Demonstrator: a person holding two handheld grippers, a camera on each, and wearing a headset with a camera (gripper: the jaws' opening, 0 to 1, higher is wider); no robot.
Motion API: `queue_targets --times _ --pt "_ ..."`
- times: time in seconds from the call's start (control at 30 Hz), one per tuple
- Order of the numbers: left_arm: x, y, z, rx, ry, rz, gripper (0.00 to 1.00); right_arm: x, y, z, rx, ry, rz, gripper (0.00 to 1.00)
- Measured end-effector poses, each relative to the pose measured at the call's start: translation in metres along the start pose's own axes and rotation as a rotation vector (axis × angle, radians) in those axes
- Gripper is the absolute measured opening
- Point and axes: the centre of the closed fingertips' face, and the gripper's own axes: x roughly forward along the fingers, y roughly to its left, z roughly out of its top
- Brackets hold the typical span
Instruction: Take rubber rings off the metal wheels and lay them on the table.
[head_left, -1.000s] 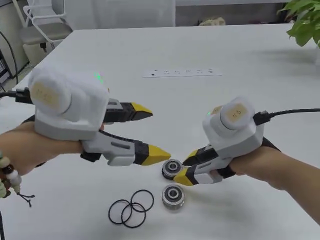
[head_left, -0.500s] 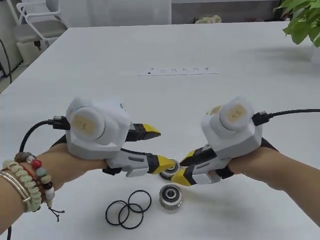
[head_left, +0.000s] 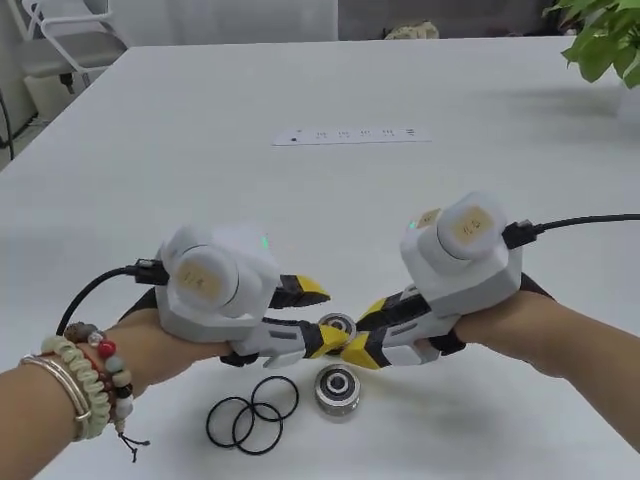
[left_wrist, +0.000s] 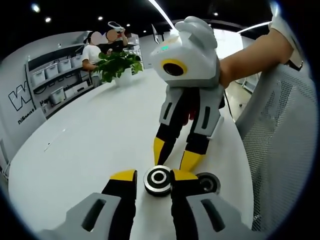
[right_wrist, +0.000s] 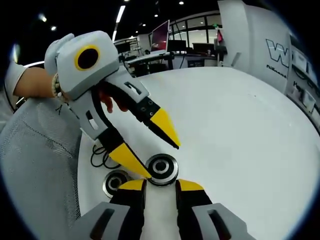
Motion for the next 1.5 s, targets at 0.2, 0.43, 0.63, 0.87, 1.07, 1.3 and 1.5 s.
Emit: queue_targets --times 0.2,0.43,0.63,0.87,1.07,1.3,1.5 --pt "0.004 -0.006 -0.002 -0.032 -0.003 -0.007 0.11 0.0 0.0 0.0 -0.004 -0.001 -0.001 0.2" --pt "0.005 -0.007 -0.003 -0.037 -0.012 0.0 0.07 0.0 -0.001 0.0 -0.004 -0.004 -0.003 0.19" --pt "0.005 -0.007 -0.003 -0.043 -0.028 0.007 0.07 0.0 -0.001 0.0 -0.005 -0.005 -0.006 0.19" --pt "0.004 -0.006 -0.004 -0.062 -0.068 0.014 0.07 0.0 -0.001 0.0 -0.007 -0.003 -0.002 0.18" --pt "0.004 -0.005 -0.003 -0.091 -0.085 0.013 0.07 -0.002 -0.001 -0.001 -0.019 0.003 0.002 0.16" --pt "0.004 -0.006 -0.002 -0.08 -0.073 0.013 0.07 -0.002 -0.001 -0.001 -0.027 0.004 0.002 0.14" --pt "0.004 -0.013 -0.003 -0.072 -0.048 -0.006 0.12 -0.003 -0.002 -0.003 -0.003 0.008 0.004 0.16"
